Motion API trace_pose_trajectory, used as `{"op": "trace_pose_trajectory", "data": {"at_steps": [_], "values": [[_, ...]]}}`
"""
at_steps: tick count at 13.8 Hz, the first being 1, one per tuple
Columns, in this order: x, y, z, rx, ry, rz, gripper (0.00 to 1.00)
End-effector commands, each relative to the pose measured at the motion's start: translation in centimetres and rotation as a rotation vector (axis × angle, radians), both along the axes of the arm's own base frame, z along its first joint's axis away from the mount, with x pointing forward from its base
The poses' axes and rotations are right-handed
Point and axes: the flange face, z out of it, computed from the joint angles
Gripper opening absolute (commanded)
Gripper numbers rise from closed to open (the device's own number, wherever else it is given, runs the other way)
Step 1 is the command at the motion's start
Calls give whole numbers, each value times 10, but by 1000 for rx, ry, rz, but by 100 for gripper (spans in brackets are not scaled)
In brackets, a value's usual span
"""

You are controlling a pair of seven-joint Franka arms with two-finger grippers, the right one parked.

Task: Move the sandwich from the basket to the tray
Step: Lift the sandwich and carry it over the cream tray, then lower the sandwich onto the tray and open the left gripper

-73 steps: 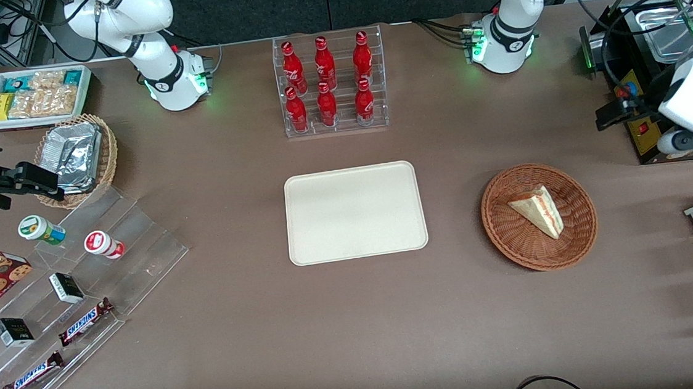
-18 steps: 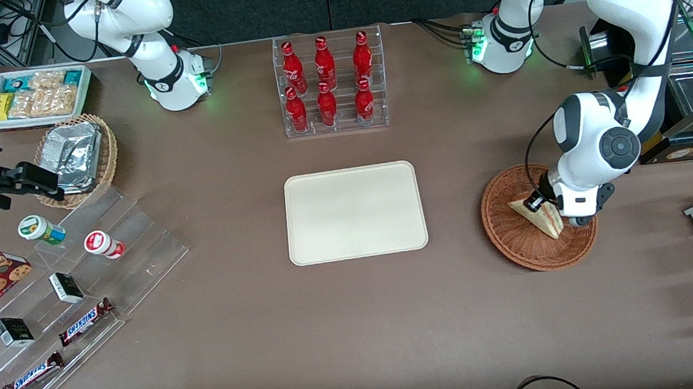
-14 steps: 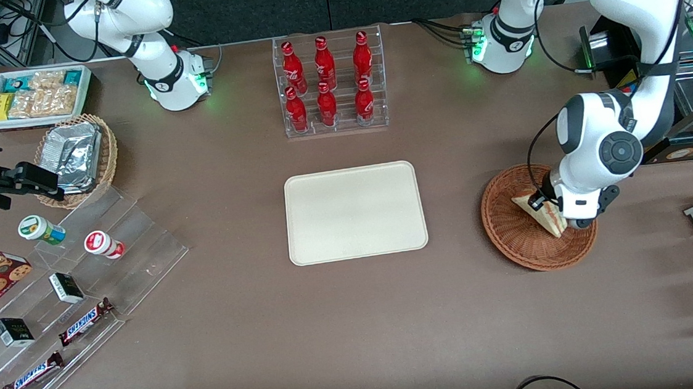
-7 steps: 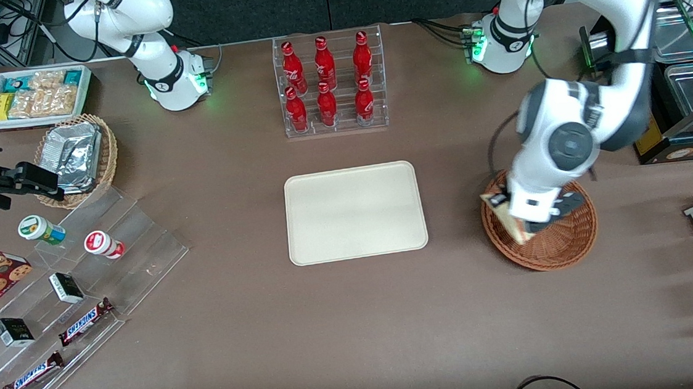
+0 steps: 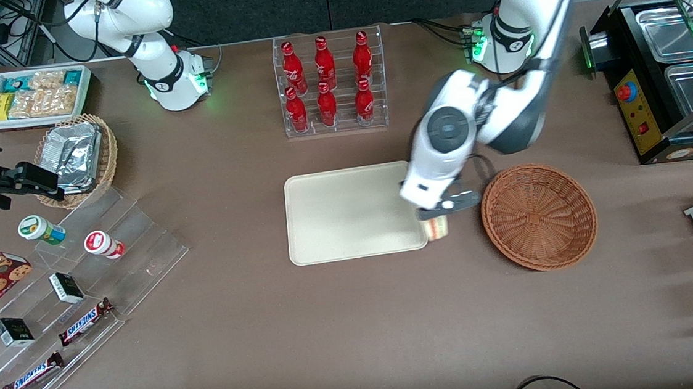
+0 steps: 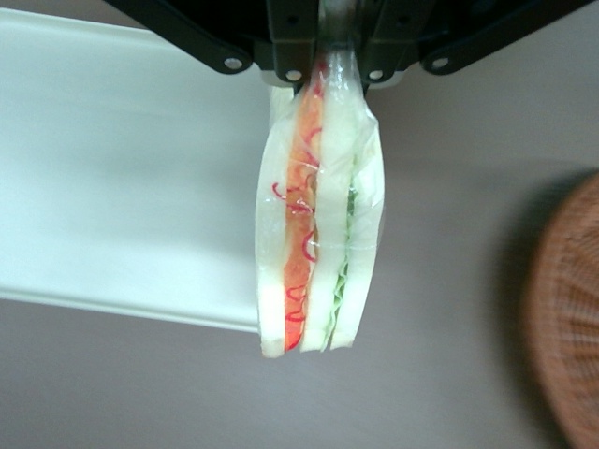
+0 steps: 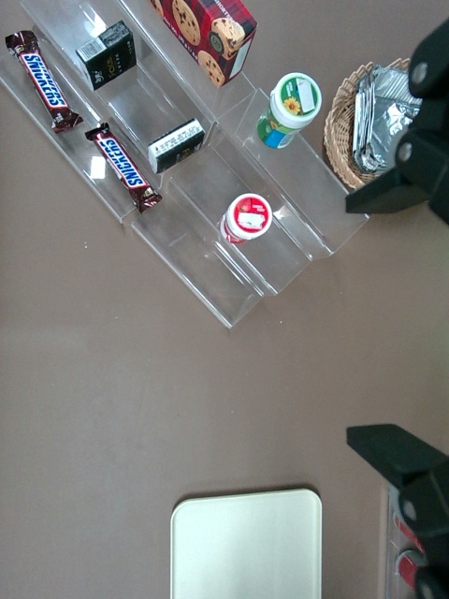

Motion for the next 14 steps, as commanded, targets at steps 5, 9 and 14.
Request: {"op": "trace_pose_trajectory", "data": {"at_steps": [5, 9, 14], "values": [[-20, -108, -43, -43, 27, -69, 0], [-37, -134, -75, -21, 48, -88, 0], [-49, -145, -93, 0, 58, -115, 0]]}}
